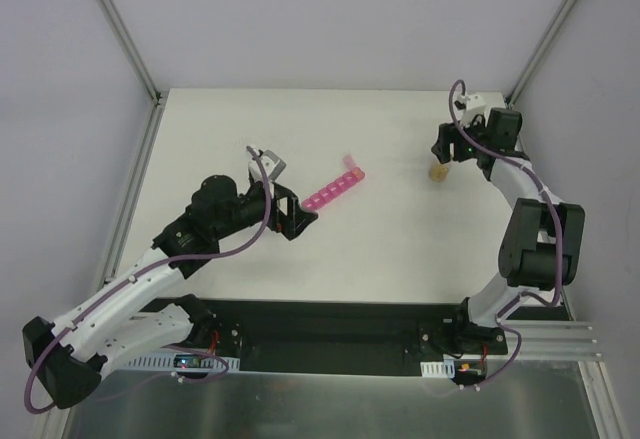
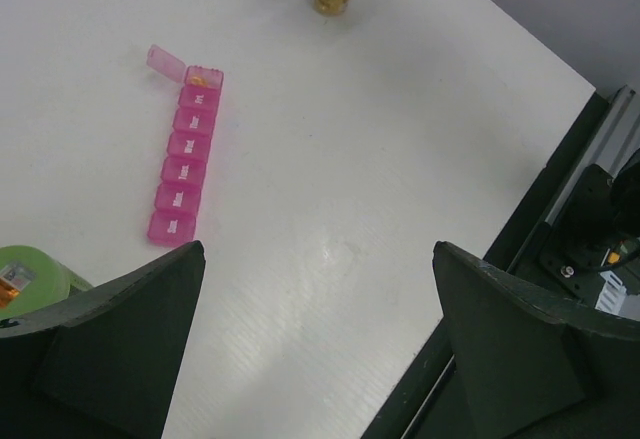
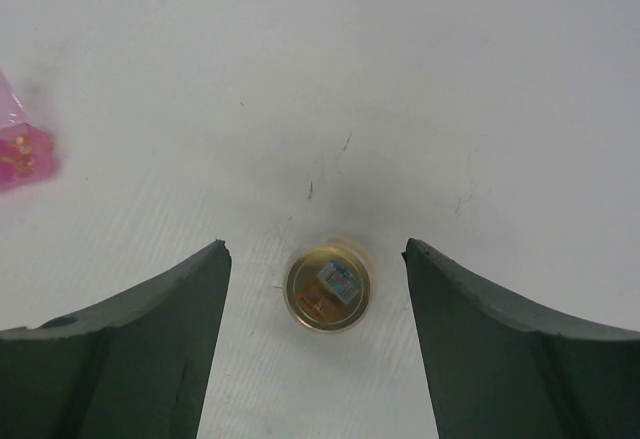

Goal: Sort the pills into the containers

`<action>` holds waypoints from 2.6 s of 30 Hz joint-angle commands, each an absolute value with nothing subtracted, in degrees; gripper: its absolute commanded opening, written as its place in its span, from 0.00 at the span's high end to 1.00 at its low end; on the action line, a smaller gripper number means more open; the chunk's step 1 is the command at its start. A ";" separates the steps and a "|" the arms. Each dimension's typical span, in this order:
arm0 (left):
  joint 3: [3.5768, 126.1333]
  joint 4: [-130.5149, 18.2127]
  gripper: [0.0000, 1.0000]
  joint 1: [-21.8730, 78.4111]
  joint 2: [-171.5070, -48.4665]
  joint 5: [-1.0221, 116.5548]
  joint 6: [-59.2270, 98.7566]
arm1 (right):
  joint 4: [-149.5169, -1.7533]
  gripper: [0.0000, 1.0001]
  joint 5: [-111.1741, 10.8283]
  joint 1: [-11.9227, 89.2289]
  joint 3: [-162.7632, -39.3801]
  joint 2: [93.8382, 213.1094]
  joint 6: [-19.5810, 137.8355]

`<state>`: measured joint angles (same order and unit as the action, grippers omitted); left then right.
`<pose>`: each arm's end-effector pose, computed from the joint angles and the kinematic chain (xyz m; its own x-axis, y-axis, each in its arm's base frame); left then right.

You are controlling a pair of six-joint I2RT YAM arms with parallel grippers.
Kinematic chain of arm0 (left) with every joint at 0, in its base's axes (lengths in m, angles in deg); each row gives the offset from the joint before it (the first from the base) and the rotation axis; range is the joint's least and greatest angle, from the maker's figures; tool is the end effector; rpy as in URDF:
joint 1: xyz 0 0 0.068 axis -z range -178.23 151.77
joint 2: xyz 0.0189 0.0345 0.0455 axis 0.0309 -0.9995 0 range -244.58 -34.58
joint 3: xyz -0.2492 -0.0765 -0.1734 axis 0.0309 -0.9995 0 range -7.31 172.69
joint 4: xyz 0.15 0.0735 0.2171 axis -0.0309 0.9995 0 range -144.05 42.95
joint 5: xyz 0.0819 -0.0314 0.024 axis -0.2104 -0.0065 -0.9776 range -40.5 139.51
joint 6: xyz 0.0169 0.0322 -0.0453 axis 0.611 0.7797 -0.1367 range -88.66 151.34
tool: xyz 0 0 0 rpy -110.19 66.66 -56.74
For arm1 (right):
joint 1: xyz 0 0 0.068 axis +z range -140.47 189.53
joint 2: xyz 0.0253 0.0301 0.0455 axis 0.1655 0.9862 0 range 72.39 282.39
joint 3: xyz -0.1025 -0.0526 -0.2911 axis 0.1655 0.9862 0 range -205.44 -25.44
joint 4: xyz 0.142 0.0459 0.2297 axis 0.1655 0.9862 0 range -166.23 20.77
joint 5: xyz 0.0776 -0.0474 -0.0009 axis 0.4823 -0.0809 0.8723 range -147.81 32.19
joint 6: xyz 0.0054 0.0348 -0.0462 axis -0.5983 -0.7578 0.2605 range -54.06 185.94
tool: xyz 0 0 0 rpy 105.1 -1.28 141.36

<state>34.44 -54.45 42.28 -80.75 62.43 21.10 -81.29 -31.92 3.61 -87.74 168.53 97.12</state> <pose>0.1345 -0.1271 0.3657 -0.1952 -0.0613 -0.9789 0.7805 0.5947 -0.1928 0.3980 -0.0231 0.2695 -0.2605 -0.4412 -0.8588 -0.4944 0.8250 -0.2739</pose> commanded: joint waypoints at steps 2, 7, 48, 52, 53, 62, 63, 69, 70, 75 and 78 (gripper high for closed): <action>42.16 -48.35 0.06 40.79 -89.05 62.34 18.25 | -67.64 0.26 -24.08 3.98 -101.09 162.92 101.88; 50.16 -41.66 0.10 40.36 -98.72 66.01 17.81 | -43.93 0.27 -14.86 8.29 -114.36 167.64 110.74; 69.50 -34.27 0.33 34.29 -132.75 60.76 30.80 | -41.43 0.81 -16.51 27.63 -151.82 207.31 87.39; 70.82 -34.27 0.33 35.78 -136.96 62.07 36.70 | -41.69 0.81 -16.07 27.54 -152.18 208.09 86.16; 71.34 -34.18 0.33 36.13 -137.67 62.16 37.84 | -42.30 0.81 -15.28 27.54 -152.09 208.27 85.29; 75.03 -32.95 0.34 37.37 -144.44 61.29 44.09 | -44.33 0.81 -12.11 27.02 -151.30 209.06 81.06; 75.21 -32.69 0.34 37.37 -145.49 60.93 44.18 | -44.41 0.81 -11.94 26.93 -150.77 208.89 80.97; 75.57 -32.78 0.36 37.37 -147.87 58.21 43.91 | -44.59 0.81 -11.32 26.58 -149.63 208.89 80.97; 75.48 -32.78 0.36 37.37 -147.96 58.12 44.00 | -44.68 0.81 -10.97 26.49 -149.45 208.97 80.88; 75.65 -32.87 0.42 37.45 -149.19 58.47 43.91 | -44.76 0.82 -10.35 26.66 -149.28 209.50 80.36; 75.65 -32.78 0.49 37.54 -149.72 58.38 43.65 | -45.56 0.82 -10.09 26.58 -148.49 209.59 79.92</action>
